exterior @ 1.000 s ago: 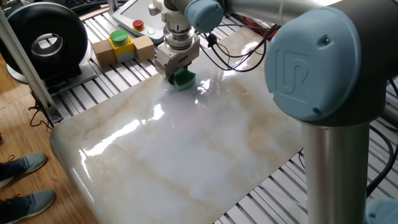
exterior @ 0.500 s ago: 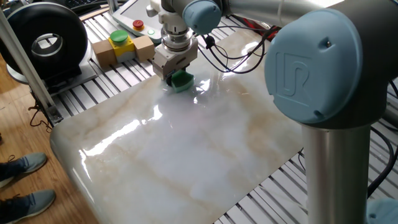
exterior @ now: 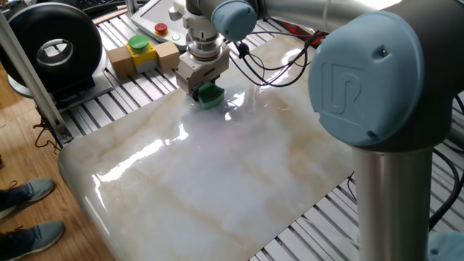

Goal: Clean the tabletop with a sponge

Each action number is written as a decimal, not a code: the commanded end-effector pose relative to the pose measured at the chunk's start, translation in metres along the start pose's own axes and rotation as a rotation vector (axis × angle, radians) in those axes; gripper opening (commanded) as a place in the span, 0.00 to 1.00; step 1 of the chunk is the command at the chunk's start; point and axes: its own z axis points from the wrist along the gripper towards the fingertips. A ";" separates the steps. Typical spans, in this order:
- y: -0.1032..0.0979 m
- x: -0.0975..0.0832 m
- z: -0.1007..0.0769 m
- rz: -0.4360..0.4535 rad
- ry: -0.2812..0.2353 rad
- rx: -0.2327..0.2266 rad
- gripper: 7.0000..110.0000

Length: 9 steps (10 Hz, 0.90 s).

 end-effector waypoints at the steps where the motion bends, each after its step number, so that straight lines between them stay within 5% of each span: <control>1: 0.011 0.000 -0.003 0.016 0.002 -0.012 0.00; 9: 0.025 0.001 -0.003 0.031 0.011 -0.012 0.00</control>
